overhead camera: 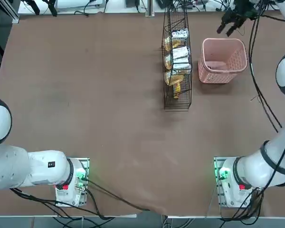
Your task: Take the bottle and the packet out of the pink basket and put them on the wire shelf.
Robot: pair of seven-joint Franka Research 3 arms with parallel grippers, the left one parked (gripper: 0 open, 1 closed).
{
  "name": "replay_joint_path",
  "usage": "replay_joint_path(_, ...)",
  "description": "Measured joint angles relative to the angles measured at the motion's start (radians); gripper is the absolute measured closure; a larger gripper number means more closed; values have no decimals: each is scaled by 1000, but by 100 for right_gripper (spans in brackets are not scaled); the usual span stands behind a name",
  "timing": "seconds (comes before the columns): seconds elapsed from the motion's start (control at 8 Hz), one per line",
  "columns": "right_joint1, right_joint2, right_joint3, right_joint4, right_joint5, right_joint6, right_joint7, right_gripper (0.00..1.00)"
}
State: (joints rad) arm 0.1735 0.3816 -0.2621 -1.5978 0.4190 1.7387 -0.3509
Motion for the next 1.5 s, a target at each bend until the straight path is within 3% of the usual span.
replay_joint_path(0.12,1,-3,8,-19,-42,16,50,3)
replay_joint_path(0.5,6,-35,84,-180,-104,218,187,4)
replay_joint_path(0.88,11,-48,157,-273,-180,344,326,4)
replay_joint_path(1.5,12,-64,179,-459,-231,570,340,4)
